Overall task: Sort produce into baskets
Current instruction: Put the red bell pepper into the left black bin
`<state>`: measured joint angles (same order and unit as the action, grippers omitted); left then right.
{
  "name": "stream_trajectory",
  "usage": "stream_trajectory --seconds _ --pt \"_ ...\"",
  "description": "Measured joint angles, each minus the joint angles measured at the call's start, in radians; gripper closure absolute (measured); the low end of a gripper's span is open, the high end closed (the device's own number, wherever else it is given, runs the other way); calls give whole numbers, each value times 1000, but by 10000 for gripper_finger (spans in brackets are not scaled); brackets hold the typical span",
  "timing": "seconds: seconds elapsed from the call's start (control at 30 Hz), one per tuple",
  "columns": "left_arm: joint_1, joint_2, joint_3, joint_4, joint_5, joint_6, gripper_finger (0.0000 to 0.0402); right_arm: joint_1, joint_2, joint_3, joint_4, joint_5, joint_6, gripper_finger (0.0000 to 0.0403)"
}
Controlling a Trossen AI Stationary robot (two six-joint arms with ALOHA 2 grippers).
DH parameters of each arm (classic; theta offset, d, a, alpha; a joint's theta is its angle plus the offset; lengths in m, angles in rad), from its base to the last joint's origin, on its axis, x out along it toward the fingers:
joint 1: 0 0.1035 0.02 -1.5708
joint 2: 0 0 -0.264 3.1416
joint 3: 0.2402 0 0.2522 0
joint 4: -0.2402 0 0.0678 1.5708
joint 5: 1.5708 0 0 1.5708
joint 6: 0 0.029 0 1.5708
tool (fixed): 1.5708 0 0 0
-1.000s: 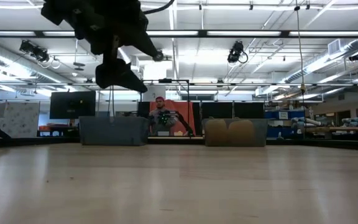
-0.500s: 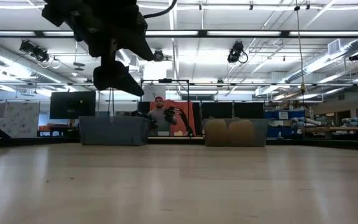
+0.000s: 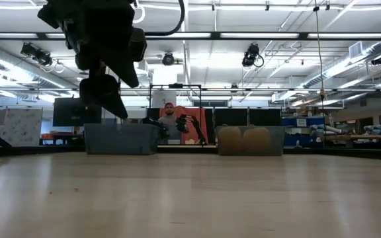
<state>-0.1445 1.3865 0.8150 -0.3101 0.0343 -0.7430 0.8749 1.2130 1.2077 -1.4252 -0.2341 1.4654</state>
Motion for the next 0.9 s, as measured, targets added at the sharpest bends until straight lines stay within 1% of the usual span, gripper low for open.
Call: stream_trajectory --seconds 0.1,0.17,0.23,0.33,0.43,0.57,0.8,0.9 --pt "-8 -7 0 -27 67 -1 10 -11 -5 44 13 88 1 40" --pt "-18 -30 0 -89 113 -4 10 -20 -5 68 30 158 0 40" --pt "-28 -54 15 -187 134 -14 10 -34 -7 82 53 227 -6 40" --pt "-43 -95 67 -397 135 -17 10 -57 -8 83 111 305 -32 40" --pt "-66 -138 137 -588 128 -38 10 -84 -5 78 185 356 -74 40" --pt "-123 -160 206 -746 104 -131 10 -119 -3 52 298 430 -126 40" --pt "-303 -138 218 -750 106 -353 10 -172 -3 36 422 559 -228 40" --pt "-367 -123 217 -761 88 -445 10 -188 0 36 452 601 -275 40"
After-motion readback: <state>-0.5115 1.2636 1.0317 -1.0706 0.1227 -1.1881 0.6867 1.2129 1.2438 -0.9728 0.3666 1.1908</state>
